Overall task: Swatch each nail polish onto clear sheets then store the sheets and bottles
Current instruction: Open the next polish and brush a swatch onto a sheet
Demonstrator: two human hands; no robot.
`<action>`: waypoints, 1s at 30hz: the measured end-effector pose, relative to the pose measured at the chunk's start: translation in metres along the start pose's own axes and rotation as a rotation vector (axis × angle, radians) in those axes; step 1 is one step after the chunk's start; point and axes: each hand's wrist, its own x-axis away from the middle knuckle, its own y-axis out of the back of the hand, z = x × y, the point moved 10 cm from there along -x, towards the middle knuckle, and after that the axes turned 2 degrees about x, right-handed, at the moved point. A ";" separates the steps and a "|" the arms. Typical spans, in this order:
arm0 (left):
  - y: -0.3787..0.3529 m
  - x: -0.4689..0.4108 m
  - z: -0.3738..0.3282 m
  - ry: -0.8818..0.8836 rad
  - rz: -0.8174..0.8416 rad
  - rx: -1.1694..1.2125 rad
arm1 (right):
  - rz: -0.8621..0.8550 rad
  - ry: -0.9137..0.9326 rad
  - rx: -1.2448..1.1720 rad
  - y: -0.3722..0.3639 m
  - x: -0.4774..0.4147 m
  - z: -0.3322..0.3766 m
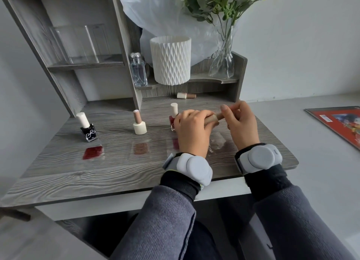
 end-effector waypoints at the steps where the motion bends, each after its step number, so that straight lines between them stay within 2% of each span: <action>1: 0.002 -0.001 0.002 0.021 -0.012 0.004 | -0.006 -0.017 -0.016 0.001 -0.001 -0.002; 6: 0.004 -0.001 0.008 0.043 -0.059 0.044 | 0.023 -0.031 -0.028 -0.003 -0.003 -0.006; 12: 0.004 0.001 0.015 0.084 -0.052 0.146 | 0.075 0.076 0.025 -0.008 0.001 0.008; 16: 0.002 0.001 0.010 0.063 -0.008 0.163 | 0.026 -0.025 -0.010 -0.004 0.000 0.002; 19: 0.000 0.000 0.009 0.058 0.007 0.157 | -0.031 -0.109 0.129 0.005 -0.002 -0.011; 22: 0.001 0.001 0.010 0.051 -0.013 0.159 | -0.031 -0.104 0.239 0.007 -0.003 -0.015; 30: -0.004 0.002 0.017 0.106 0.038 0.125 | -0.002 -0.024 0.188 0.001 -0.004 -0.010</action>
